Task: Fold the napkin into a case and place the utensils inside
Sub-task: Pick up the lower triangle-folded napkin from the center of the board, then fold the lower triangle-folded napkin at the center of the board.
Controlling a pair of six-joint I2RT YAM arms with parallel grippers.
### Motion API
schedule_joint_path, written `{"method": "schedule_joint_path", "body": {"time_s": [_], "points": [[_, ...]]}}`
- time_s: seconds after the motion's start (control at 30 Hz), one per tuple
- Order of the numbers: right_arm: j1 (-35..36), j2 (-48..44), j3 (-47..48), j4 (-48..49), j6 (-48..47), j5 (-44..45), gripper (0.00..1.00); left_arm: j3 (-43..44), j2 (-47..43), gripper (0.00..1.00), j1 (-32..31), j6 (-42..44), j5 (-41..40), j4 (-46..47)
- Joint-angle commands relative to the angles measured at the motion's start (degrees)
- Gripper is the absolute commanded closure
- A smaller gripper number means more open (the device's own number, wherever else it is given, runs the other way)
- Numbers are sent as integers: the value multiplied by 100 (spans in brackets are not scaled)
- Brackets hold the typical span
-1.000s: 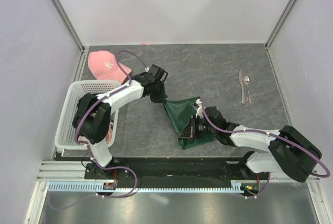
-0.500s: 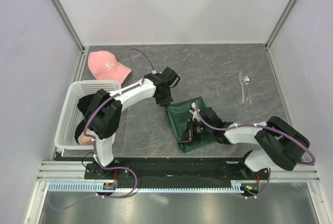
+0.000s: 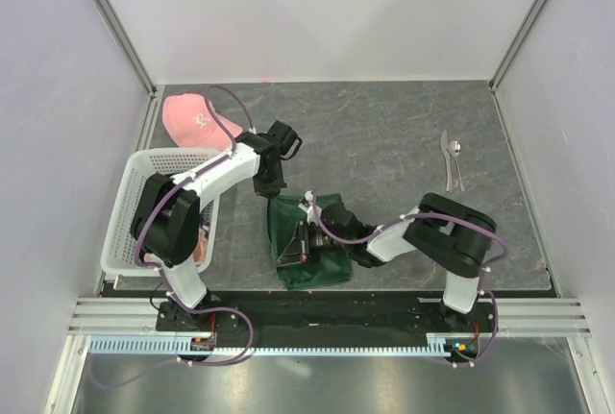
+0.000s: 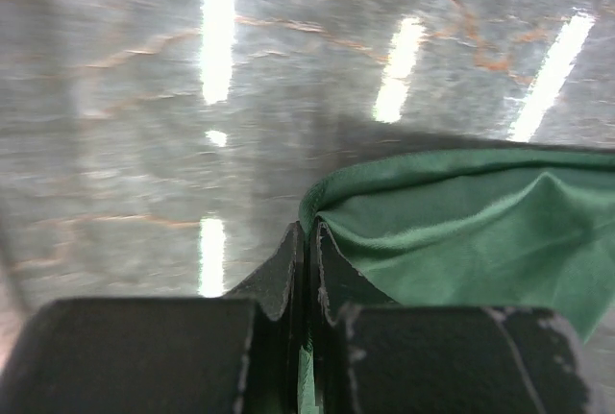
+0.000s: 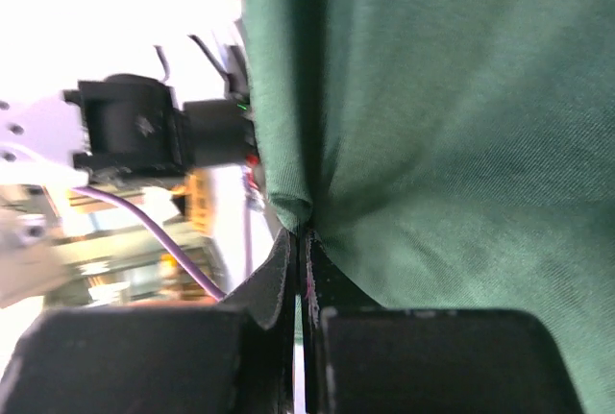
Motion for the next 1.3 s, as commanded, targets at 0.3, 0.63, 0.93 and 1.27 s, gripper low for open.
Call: {"method": "schedule_joint_path", "body": {"time_s": [0.3,0.63,0.93,1.27], "points": [[140,1119,-964,3118,1354,-726,88,1255,946,98,-633,-844,-2181,-888],[-668,-312,-1105,246,-228,-699,51,1274,1184,98,-844,-1328,-2181,-924],[-1706,-633,-25,-1725,-1625,-515,46,1195,1141,98,-897,-1293,-1909,-836],[-1952,915,1847,-1859,-1777,-594,96,993,965,98,-888,-1257,-1645,-625]]}}
